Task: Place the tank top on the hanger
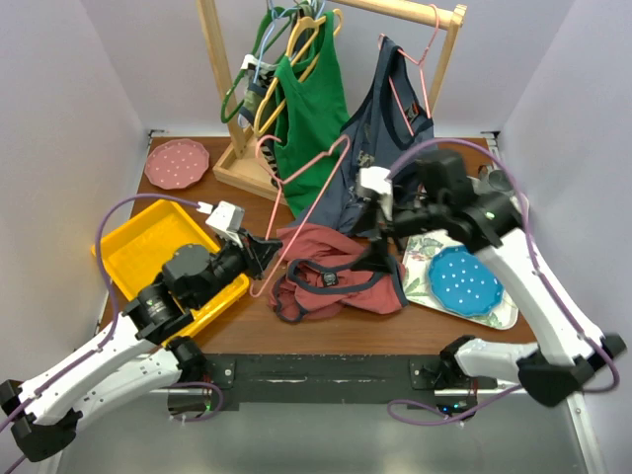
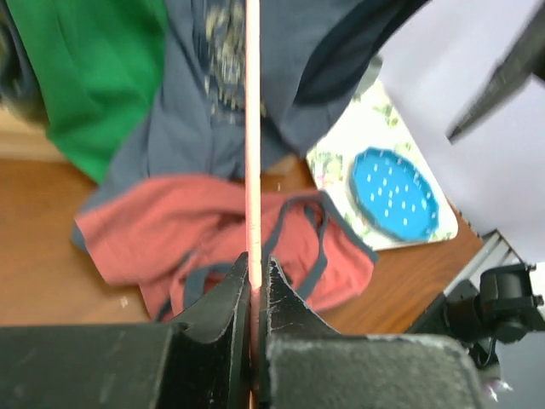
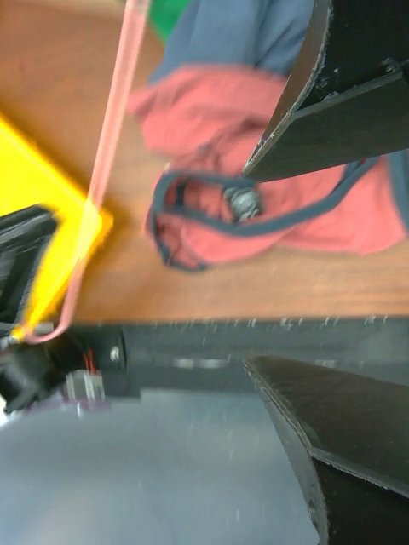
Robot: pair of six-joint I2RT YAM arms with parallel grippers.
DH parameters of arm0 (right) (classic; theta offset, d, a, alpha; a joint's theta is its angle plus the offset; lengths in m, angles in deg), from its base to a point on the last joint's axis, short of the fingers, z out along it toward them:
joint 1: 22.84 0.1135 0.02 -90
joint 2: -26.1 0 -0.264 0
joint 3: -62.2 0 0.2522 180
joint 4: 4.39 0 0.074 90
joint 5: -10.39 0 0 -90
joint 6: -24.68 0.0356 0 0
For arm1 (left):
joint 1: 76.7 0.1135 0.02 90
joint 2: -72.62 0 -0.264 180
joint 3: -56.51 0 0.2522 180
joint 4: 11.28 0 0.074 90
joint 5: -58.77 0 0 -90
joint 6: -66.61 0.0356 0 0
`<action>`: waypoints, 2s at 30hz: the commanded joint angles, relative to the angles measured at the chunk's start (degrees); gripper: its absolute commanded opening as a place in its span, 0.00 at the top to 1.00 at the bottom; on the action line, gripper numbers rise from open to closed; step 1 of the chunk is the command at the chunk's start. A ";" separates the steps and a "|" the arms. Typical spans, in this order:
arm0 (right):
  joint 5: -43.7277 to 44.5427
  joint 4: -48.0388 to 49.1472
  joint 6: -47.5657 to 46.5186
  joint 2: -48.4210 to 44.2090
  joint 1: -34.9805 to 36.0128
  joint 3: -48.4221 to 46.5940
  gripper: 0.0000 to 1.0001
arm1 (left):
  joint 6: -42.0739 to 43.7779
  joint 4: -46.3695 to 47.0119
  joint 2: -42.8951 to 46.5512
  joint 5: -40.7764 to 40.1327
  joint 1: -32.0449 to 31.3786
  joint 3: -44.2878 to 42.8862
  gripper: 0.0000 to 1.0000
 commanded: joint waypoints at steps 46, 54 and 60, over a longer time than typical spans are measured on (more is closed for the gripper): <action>19.06 29.19 35.38 5.84 14.31 10.01 1.00 | 23.68 -0.25 16.96 2.73 -15.36 4.06 0.19; 6.92 -1.95 -5.61 6.42 12.54 7.91 1.00 | 55.32 -2.20 20.77 6.44 -15.36 2.92 0.16; 5.60 -20.28 -23.31 14.69 13.25 2.81 1.00 | 65.99 -8.25 10.67 10.84 -15.36 -3.23 0.16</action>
